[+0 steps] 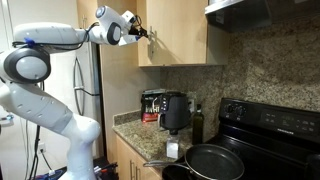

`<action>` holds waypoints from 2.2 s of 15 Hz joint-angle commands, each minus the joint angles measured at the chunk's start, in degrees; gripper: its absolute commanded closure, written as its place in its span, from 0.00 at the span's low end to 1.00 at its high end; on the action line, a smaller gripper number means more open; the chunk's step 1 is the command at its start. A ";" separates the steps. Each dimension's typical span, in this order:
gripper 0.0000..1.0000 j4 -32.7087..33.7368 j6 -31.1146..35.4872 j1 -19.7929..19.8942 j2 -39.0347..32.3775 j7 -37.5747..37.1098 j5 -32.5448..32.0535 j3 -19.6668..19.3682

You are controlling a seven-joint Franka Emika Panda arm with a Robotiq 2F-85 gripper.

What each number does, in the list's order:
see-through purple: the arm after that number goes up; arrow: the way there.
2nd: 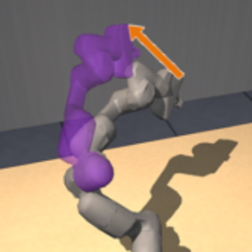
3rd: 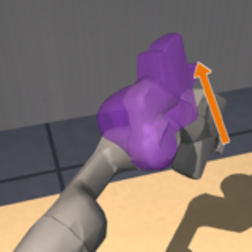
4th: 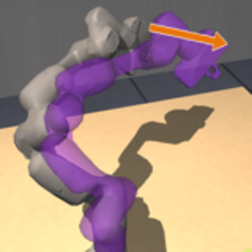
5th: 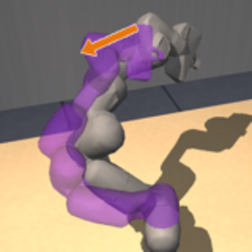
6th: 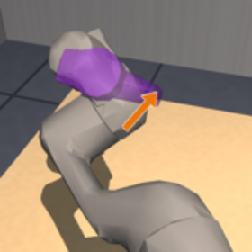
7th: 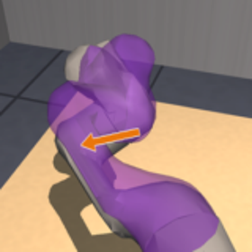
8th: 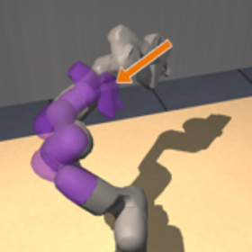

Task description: Close the right cabinet door

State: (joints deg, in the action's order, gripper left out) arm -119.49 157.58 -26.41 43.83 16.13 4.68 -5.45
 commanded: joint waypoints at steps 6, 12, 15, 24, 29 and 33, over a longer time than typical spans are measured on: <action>0.00 -1.57 1.30 8.65 -2.43 -1.32 -2.03 -0.04; 0.00 -0.31 4.69 6.11 -5.61 -2.76 -0.25 1.78; 0.00 -0.31 4.07 7.02 -7.83 -3.59 -0.95 3.28; 0.00 26.28 2.80 8.05 -30.05 -5.60 1.62 4.06; 0.00 34.30 -5.46 11.58 -34.88 -7.34 2.38 5.92; 0.00 27.18 -21.43 7.59 -25.43 -4.13 11.66 1.40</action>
State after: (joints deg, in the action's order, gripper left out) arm -87.67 145.29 -17.61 11.92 8.79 9.99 -1.38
